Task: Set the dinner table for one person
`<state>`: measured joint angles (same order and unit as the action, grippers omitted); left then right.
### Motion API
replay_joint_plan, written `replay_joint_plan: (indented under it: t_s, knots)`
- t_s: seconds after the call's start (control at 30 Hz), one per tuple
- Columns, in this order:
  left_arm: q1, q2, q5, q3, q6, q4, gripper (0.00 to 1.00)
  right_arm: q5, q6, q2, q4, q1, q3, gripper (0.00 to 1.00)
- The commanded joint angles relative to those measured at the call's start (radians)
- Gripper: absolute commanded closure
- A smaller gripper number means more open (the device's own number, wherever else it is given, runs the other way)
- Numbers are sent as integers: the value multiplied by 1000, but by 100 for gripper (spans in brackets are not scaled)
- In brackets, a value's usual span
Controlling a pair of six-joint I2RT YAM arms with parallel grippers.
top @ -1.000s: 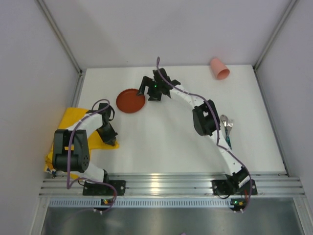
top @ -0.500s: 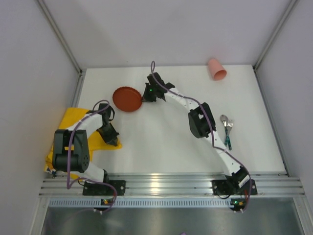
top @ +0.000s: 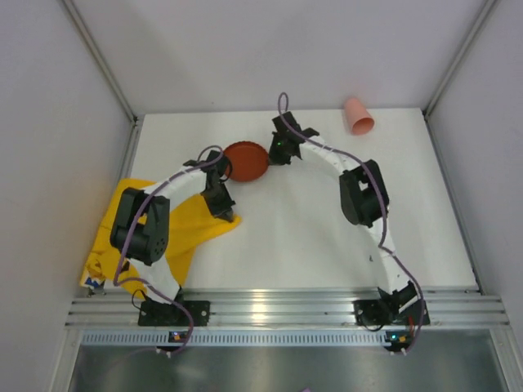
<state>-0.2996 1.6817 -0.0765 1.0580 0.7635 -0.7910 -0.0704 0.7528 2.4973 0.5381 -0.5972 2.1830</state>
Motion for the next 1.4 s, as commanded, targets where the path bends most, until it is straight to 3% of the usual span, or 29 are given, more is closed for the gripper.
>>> replay_joint_plan:
  t_s: [0.0, 0.27, 0.5, 0.53, 0.6, 0.63, 0.73, 0.83, 0.93, 1.0, 1.17, 1.27, 1.37]
  knots:
    - [-85, 151, -112, 233, 82, 58, 100, 124, -90, -331, -12, 161, -138, 100]
    - [-156, 571, -256, 822, 247, 78, 100, 331, -187, -814, 95, 396, -382, 100]
    - [-162, 749, -379, 1192, 393, 305, 100, 400, -250, -1084, 201, 478, -548, 100]
    - [-159, 778, -440, 1211, 413, 372, 93, 403, -250, -1130, 203, 481, -596, 100]
    - [-154, 811, -497, 1223, 437, 420, 9, 402, -248, -1164, 204, 484, -641, 100]
    - [-154, 828, -523, 1225, 444, 414, 1, 396, -247, -1184, 207, 484, -673, 100]
    - [-157, 772, -507, 1202, 319, 311, 1, 362, -234, -1201, 217, 484, -709, 100]
    - [-151, 635, -401, 1101, 157, 201, 1, 292, -225, -1218, 203, 482, -752, 100]
    - [-106, 517, -251, 989, 16, 6, 1, 115, -219, -1209, 134, 462, -810, 100]
    - [-79, 448, -113, 903, -47, -118, 1, 78, -219, -1181, 103, 392, -816, 100]
    - [42, 158, 41, 443, -82, -79, 1, 26, -211, -1025, 77, 145, -766, 100]
    - [131, 50, 108, 315, -72, -85, 1, -12, -173, -910, 40, 41, -741, 100]
    - [183, -8, 222, 306, -76, -175, 1, -26, -141, -778, 4, -15, -694, 100]
